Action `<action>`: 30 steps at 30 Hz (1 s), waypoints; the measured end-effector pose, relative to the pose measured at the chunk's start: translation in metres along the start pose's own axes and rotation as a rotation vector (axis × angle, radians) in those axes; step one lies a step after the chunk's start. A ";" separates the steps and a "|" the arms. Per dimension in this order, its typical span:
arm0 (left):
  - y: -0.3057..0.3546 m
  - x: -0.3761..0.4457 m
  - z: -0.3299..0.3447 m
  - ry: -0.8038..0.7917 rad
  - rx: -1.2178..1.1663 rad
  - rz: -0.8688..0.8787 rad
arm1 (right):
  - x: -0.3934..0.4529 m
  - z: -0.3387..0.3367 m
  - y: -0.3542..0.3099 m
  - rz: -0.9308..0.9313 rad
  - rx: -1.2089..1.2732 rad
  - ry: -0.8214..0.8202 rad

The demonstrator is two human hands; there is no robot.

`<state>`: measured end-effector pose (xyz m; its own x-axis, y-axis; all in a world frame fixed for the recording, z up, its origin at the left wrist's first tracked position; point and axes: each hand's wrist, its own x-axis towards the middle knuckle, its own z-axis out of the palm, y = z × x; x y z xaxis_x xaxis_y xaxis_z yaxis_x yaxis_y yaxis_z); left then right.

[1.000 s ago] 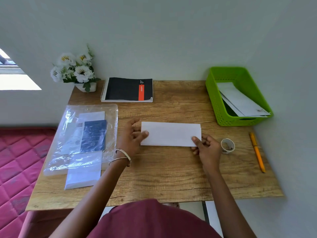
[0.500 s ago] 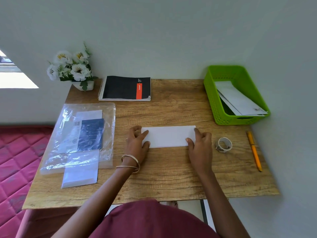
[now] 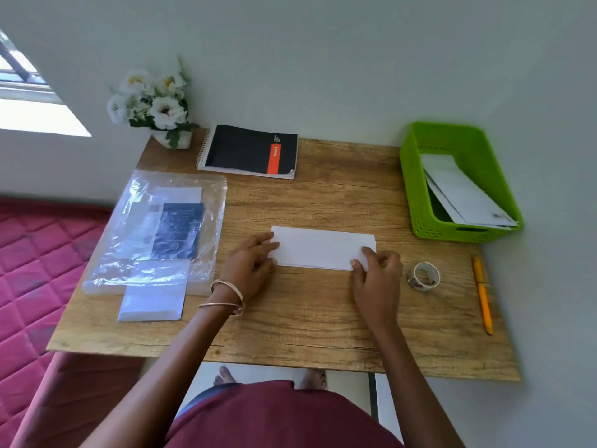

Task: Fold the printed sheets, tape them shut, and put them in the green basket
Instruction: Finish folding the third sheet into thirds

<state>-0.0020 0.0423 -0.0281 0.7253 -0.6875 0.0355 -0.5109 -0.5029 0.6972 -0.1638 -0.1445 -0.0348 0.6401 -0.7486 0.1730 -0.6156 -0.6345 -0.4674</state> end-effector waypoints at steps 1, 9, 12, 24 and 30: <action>-0.002 -0.006 -0.005 0.036 -0.018 0.011 | -0.001 0.000 -0.003 0.019 0.026 0.010; -0.050 -0.055 -0.068 0.359 0.142 -0.004 | -0.032 0.024 -0.082 -0.241 0.268 -0.132; -0.077 -0.076 -0.091 0.388 0.183 -0.045 | -0.050 0.042 -0.123 -0.480 0.325 -0.292; -0.135 -0.113 -0.138 0.220 0.404 -0.090 | -0.085 0.100 -0.200 -1.147 0.076 -0.155; -0.149 -0.114 -0.143 0.123 0.385 -0.110 | -0.083 0.105 -0.210 -1.290 -0.074 -0.078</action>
<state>0.0575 0.2702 -0.0333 0.8228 -0.5631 0.0770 -0.5456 -0.7447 0.3843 -0.0391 0.0709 -0.0416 0.8103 0.4202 0.4084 0.4407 -0.8964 0.0478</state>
